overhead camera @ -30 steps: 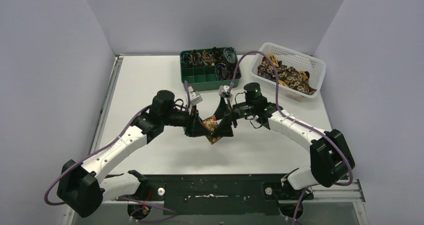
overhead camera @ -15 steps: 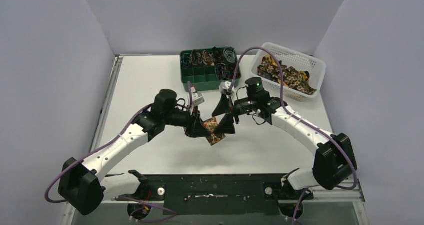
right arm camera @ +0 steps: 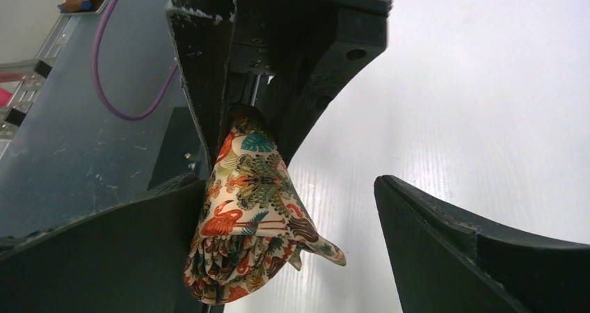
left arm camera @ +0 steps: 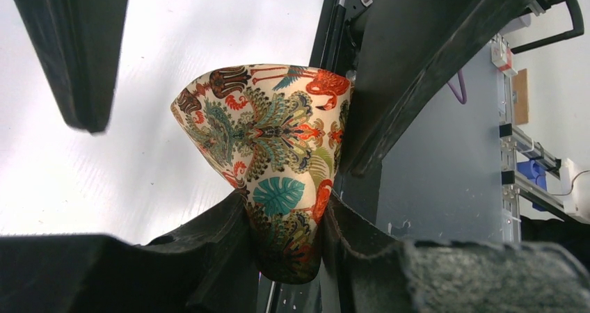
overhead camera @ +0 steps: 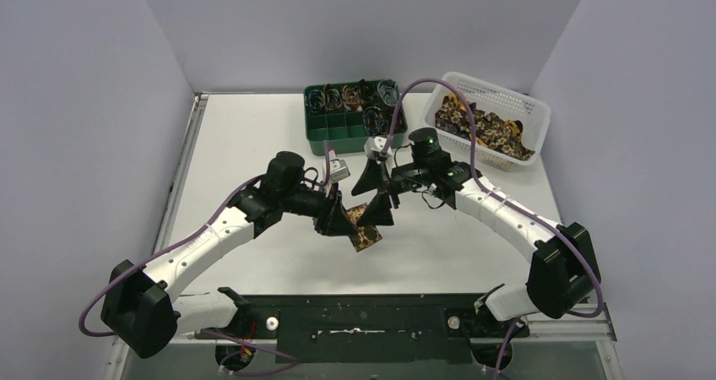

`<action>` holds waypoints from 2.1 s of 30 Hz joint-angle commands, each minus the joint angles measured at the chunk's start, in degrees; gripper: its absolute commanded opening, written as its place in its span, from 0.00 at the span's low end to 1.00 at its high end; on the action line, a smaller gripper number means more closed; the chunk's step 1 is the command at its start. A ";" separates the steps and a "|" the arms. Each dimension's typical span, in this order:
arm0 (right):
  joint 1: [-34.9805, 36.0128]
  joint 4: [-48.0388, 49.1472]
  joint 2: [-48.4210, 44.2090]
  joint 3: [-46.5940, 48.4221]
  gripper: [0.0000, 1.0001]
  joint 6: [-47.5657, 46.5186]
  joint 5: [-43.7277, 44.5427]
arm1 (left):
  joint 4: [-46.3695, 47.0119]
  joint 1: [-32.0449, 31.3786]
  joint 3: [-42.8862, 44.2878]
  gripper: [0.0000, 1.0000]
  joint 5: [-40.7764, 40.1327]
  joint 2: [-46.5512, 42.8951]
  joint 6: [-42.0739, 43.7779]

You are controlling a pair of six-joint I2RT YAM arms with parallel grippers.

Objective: Roll the ties
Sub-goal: Place the tie in the storage box.

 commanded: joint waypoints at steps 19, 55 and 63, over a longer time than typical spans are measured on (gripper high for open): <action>2.45 -19.53 8.10 4.75 0.84 -16.98 -8.43 | 2.37 -0.07 4.03 0.00 1.04 -0.43 1.19; 2.62 13.64 -0.11 -5.93 0.66 14.13 -4.01 | 7.59 1.69 0.19 0.00 -1.99 -4.37 -0.48; 2.67 9.88 1.27 -5.04 0.49 11.06 -6.53 | 7.23 1.86 -0.05 0.00 -3.22 -5.35 -0.39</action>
